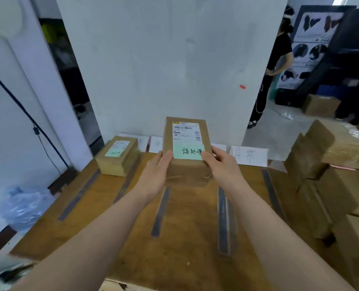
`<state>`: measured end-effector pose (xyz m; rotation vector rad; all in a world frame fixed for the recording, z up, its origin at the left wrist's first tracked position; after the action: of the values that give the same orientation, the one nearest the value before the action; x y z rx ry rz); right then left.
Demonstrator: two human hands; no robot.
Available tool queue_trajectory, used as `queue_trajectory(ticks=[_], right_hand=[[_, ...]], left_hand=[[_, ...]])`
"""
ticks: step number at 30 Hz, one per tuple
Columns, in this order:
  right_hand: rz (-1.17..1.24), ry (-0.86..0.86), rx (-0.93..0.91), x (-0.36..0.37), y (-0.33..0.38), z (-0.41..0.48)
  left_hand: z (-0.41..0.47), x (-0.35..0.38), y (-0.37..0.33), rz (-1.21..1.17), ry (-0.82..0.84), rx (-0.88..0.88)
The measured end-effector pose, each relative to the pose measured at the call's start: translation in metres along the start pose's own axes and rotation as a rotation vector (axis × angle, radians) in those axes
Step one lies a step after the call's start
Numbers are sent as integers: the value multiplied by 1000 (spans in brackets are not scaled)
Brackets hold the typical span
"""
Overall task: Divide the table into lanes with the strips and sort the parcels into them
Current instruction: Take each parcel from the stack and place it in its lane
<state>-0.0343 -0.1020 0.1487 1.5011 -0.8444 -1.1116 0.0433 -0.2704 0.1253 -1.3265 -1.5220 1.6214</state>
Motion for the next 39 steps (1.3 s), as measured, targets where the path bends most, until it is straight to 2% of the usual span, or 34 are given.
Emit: queue_trajectory(ticks=[5,16,23,31,39], right_hand=[[-5,105,21,82,9,17],[26,310,94,233,8,53],[-20,325,172,317,-10,62],[-40,198,323,389,-54,67],[-47,82,455,416,-94,61]], left_hand=[[10,-72,23,-62,-46,-20],[36,-202,91,-74,-232,-199],[55,-269,143,-61,-254,-307],[96,-312,209,-28,-50,-374],[123,-316,257,76,160,-323]])
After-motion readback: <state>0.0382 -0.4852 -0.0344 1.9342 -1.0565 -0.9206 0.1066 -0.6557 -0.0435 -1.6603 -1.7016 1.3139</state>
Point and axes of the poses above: each hand's wrist, its own z-axis towards the middle knuckle, its own x-axis out of the palm, y = z × x, the point moved 8 cm from there along z, towards the middle knuckle, and after that the axes turned 1 degree about x, right-handed, at the moved point
